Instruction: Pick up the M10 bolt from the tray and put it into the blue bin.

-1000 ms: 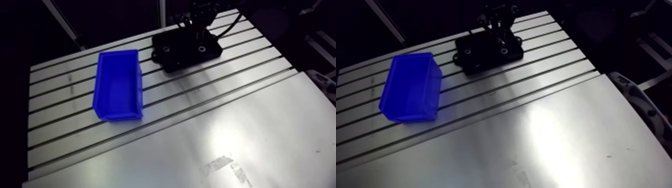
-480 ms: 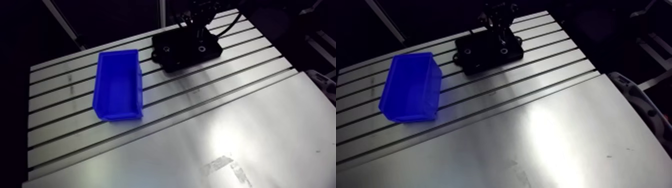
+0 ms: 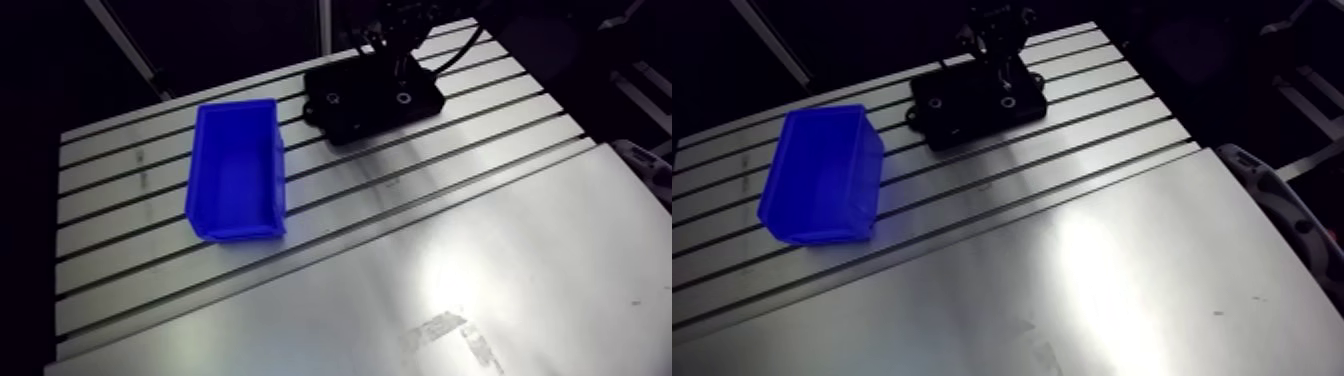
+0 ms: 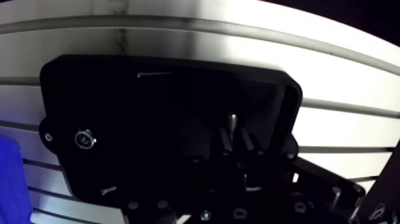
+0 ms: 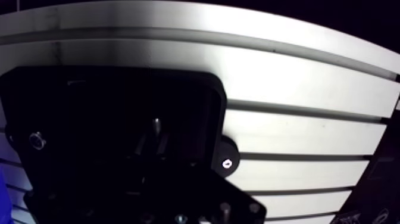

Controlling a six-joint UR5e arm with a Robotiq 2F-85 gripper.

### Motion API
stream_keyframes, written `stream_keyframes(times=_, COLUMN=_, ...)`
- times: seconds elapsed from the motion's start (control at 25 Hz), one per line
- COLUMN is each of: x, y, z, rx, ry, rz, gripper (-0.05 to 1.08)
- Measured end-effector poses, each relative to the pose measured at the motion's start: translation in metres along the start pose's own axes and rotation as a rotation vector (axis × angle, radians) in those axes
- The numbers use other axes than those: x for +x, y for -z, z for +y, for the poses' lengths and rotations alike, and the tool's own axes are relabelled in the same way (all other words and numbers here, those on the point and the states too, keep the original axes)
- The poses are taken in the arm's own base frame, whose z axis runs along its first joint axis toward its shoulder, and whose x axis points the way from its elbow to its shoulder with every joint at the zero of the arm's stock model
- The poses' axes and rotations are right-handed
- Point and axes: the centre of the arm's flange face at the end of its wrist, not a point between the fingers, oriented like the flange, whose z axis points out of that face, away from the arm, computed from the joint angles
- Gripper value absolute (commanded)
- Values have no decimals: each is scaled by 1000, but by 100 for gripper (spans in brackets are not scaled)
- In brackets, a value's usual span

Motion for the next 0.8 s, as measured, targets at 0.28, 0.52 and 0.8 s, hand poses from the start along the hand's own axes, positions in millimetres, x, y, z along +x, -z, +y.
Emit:
stream_keyframes(times=0.28, x=1, y=2, z=0, rx=3, ry=1, rz=0, gripper=104)
stream_keyframes(times=0.52, x=-1, y=10, z=-1, rx=3, ry=4, rz=-4, gripper=105)
stream_keyframes(times=0.8, x=-6, y=34, z=-2, rx=-2, ry=22, rz=0, gripper=105)
